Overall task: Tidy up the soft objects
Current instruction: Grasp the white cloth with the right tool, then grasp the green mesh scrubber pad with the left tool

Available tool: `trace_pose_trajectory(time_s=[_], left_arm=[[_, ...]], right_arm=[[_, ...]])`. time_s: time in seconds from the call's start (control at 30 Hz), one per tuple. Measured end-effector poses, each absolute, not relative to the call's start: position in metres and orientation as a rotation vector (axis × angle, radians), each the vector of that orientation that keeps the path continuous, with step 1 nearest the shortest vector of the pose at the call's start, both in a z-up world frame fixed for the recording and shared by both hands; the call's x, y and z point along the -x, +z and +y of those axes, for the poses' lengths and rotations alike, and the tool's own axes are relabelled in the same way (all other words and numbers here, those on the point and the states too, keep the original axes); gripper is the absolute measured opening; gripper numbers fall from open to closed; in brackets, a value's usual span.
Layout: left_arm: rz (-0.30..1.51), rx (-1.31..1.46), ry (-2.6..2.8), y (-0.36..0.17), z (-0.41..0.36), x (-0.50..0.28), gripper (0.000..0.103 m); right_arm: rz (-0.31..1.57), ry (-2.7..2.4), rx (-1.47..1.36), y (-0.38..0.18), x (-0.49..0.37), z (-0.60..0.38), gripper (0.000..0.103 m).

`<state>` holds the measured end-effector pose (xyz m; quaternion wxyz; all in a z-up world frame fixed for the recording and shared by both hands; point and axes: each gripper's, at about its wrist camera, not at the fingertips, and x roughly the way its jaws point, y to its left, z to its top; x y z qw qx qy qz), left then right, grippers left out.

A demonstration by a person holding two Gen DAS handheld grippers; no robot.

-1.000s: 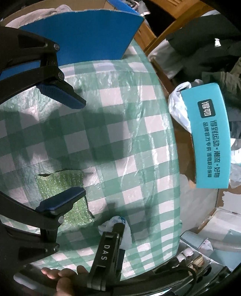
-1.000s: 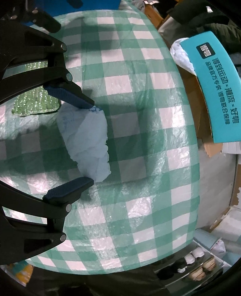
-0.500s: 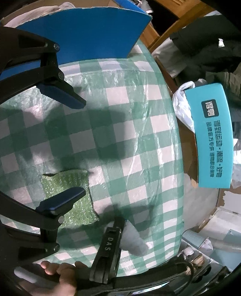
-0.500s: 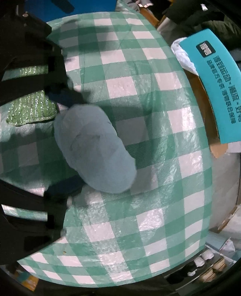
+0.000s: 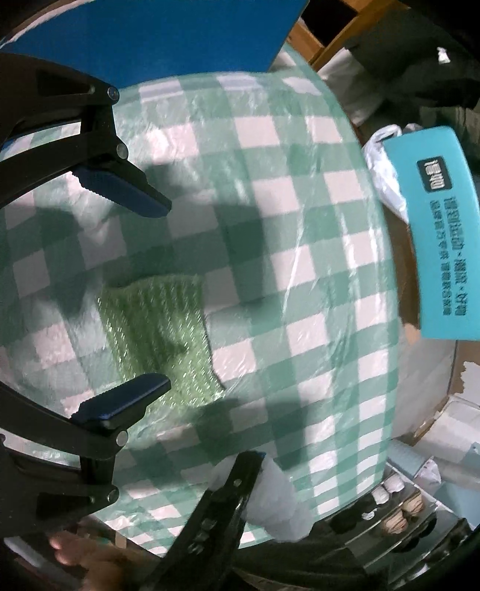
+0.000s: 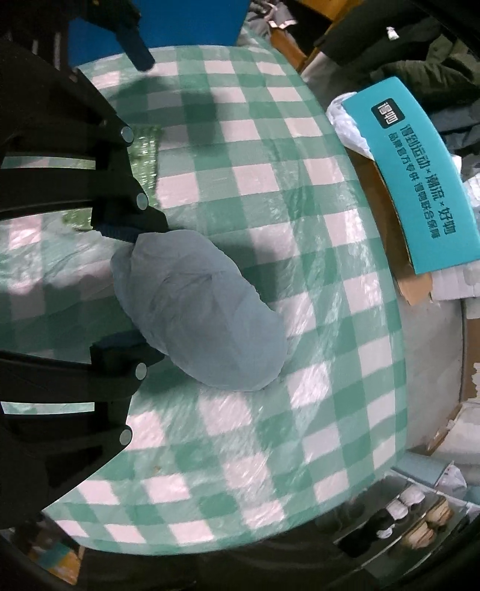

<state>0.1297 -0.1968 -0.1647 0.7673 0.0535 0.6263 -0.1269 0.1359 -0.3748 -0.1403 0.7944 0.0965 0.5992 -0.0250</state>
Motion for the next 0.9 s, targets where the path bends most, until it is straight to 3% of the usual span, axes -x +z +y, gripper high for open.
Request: trace_pose_trajectory(time_s=[0.6,0.67,0.73,0.8,0.9], left_arm=[[1.418,-0.109,-0.302,-0.190,-0.232,-0.114,0.087],[1.421,-0.105,-0.303,-0.192,-0.233,-0.114,0.080],[1.431,-0.102,-0.303,-0.195,-0.233,-0.113,0.066],[1.423,-0.109,-0.301,-0.196,-0.232,-0.111,0.065],[1.403,-0.130,-0.314,-0.195,-0.234,-0.108,0.055]], right_arm=[[1.268,-0.050,-0.161,-0.130,-0.104,-0.393,0.039],[1.268,-0.048,-0.165,-0.130,-0.103,-0.394,0.039],[1.267,-0.046,-0.166,-0.131,-0.101,-0.395,0.039],[1.266,-0.048,-0.164,-0.131,-0.101,-0.395,0.039],[1.265,-0.053,-0.169,-0.130,-0.099,-0.397,0.039]])
